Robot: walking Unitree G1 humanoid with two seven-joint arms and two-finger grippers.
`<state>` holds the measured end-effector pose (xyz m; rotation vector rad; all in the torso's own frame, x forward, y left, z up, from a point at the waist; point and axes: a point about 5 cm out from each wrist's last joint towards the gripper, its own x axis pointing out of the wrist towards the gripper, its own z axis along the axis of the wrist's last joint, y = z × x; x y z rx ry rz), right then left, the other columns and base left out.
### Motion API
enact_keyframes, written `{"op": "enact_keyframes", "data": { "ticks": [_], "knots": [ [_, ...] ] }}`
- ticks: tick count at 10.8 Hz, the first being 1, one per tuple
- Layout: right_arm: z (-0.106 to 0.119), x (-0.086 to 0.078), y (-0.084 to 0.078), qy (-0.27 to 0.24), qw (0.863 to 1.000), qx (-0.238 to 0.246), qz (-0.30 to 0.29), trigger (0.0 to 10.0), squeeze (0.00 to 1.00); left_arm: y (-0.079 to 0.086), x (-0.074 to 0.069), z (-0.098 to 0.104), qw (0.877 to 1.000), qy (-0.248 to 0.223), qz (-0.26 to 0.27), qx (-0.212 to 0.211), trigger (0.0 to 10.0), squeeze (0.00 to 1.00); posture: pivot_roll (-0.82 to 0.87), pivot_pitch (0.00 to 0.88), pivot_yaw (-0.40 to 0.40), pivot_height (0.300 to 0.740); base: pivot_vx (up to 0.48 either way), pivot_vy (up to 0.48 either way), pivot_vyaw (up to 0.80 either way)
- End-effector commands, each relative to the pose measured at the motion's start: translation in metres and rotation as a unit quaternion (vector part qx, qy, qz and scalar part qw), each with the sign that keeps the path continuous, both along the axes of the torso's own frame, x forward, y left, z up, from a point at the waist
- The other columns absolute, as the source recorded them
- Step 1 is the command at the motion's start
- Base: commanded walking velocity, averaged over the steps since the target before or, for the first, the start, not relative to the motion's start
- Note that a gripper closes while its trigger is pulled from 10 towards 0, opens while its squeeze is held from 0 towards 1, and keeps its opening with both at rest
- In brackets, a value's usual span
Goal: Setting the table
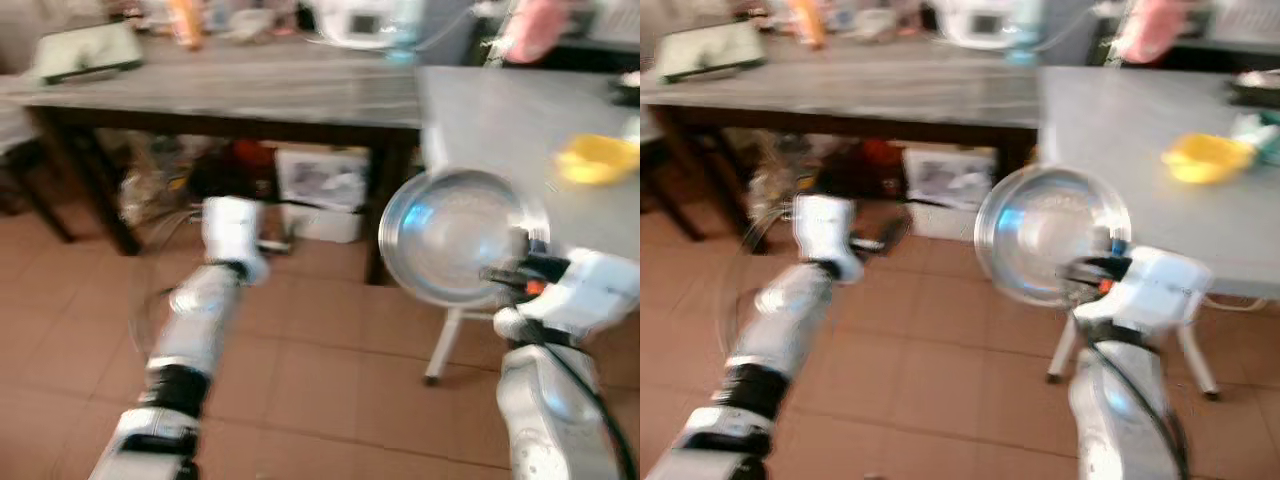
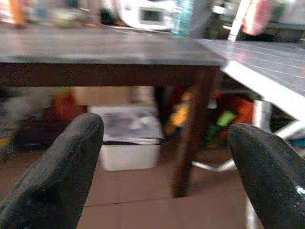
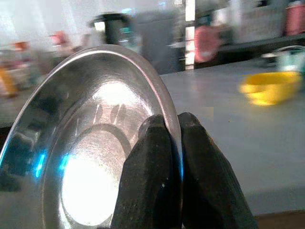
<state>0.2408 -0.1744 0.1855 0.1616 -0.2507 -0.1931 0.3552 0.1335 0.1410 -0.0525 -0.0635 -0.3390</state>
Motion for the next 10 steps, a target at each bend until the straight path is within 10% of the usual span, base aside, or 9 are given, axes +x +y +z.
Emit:
{"op": "enact_keyframes", "data": {
  "ticks": [1,10],
  "knots": [
    [0.0038,-0.0024,-0.0071,-0.011,1.000,-0.005,-0.015,10.0,0.00,-0.0105,0.0001,0.0003,1.000,-0.005,-0.011,0.006,10.0,0.00,0.07,0.107,0.018,0.740,0.000,0.480,0.00],
    [0.0074,0.0037,-0.0102,-0.021,1.000,-0.017,-0.011,10.0,0.00,-0.0189,-0.0016,0.0079,0.999,-0.031,-0.041,-0.015,10.0,0.00,0.08,0.089,0.007,0.740,0.000,0.000,0.00]
  ]
}}
